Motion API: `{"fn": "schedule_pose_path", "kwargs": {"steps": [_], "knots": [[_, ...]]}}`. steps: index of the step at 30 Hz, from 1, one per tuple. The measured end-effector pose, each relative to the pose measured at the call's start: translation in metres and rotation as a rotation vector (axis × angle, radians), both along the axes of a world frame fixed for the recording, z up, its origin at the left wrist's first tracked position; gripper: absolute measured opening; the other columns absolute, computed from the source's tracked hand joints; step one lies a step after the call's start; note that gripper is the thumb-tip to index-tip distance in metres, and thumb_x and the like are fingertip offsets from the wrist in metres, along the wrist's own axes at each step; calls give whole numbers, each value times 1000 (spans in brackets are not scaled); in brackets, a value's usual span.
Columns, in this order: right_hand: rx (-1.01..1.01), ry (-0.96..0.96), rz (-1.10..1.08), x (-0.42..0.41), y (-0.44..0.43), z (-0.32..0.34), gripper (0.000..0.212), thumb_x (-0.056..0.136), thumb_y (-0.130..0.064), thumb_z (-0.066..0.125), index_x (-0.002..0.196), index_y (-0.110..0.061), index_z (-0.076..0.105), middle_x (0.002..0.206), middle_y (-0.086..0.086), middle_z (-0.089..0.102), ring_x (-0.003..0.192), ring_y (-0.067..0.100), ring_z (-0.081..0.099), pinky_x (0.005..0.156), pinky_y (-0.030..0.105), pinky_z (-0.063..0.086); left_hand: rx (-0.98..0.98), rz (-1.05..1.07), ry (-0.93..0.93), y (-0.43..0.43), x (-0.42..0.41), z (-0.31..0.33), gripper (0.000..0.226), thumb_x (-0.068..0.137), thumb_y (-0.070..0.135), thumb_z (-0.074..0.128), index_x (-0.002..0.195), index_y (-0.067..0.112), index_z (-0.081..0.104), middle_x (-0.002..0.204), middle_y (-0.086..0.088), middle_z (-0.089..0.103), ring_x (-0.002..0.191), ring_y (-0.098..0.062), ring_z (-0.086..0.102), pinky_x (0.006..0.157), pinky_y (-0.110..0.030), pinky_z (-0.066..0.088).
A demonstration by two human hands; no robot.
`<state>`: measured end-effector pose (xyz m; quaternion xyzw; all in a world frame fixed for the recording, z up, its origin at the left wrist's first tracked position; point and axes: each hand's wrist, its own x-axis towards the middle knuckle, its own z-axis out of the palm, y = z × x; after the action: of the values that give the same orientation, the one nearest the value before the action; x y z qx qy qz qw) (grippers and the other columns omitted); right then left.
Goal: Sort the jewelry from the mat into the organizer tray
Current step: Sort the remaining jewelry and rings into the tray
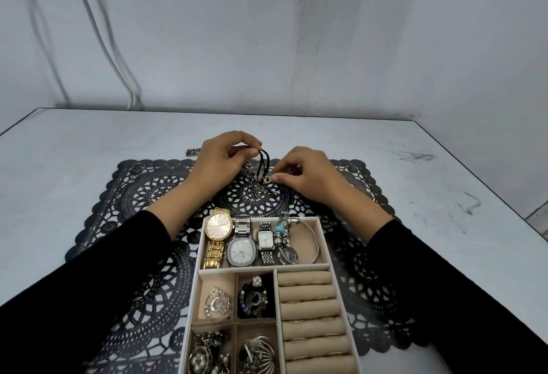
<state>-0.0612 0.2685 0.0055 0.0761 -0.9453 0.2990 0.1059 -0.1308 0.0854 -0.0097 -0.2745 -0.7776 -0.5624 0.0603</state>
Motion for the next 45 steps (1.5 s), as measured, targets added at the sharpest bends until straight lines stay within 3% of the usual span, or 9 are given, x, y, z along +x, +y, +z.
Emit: {"fn": "schedule_pose_path", "kwargs": {"steps": [5, 10, 20, 25, 30, 34, 39, 45], "knots": [[2, 31, 37, -1, -6, -4, 16, 79, -26, 76, 91, -15, 76, 91, 5, 63, 85, 12, 54, 73, 23, 37, 5, -7, 8, 0, 0, 0, 9, 90, 4, 66, 91, 10, 71, 101, 6, 72, 92, 0, 69, 79, -12, 51], [3, 27, 63, -1, -10, -4, 12, 79, -19, 76, 86, -10, 74, 89, 8, 65, 84, 15, 55, 75, 26, 39, 9, 9, -12, -1, 0, 2, 7, 91, 8, 66, 91, 13, 71, 101, 7, 72, 90, 2, 69, 67, -13, 53], [-296, -14, -74, 3, 14, 6, 8, 79, -25, 76, 83, -19, 74, 82, -9, 70, 72, -8, 60, 66, 3, 41, -48, 69, -6, -1, -1, 1, 5, 90, 16, 69, 91, 20, 72, 96, 13, 72, 84, 8, 67, 71, -6, 45], [-468, -34, -103, 4, 21, 4, 9, 79, -26, 76, 84, -18, 75, 78, -6, 71, 73, 3, 61, 73, 18, 48, -72, 87, 0, -1, -2, 1, 8, 90, 15, 68, 89, 22, 71, 98, 12, 72, 84, 9, 67, 73, -8, 46], [-353, -31, -122, 2, 26, 4, 8, 79, -29, 76, 84, -23, 75, 84, -9, 70, 77, 2, 59, 73, 19, 45, -62, 115, 13, -1, -2, 2, 7, 92, 13, 66, 94, 14, 72, 99, 7, 72, 78, 16, 64, 64, -3, 42], [-299, -36, -114, 3, 33, 10, 9, 82, -30, 73, 91, -28, 75, 85, -15, 69, 77, -3, 59, 61, 10, 44, -32, 125, 19, 0, -1, 3, 9, 92, 10, 65, 97, 5, 71, 100, 3, 71, 76, 18, 62, 59, -3, 45], [-185, 8, -250, -1, 54, 8, 14, 86, -24, 68, 99, -23, 74, 91, -7, 69, 84, 5, 60, 74, 17, 41, -55, 112, 20, -1, 1, 3, 9, 91, 15, 68, 96, 9, 73, 97, 6, 72, 77, 19, 62, 62, -1, 42], [-109, -38, -250, -2, 58, -2, 9, 82, -24, 72, 90, -28, 74, 90, -8, 70, 87, 5, 60, 81, 21, 43, -49, 99, -9, -1, 2, 3, 4, 89, 20, 71, 91, 19, 74, 94, 15, 72, 81, 13, 66, 67, -2, 43]]}}
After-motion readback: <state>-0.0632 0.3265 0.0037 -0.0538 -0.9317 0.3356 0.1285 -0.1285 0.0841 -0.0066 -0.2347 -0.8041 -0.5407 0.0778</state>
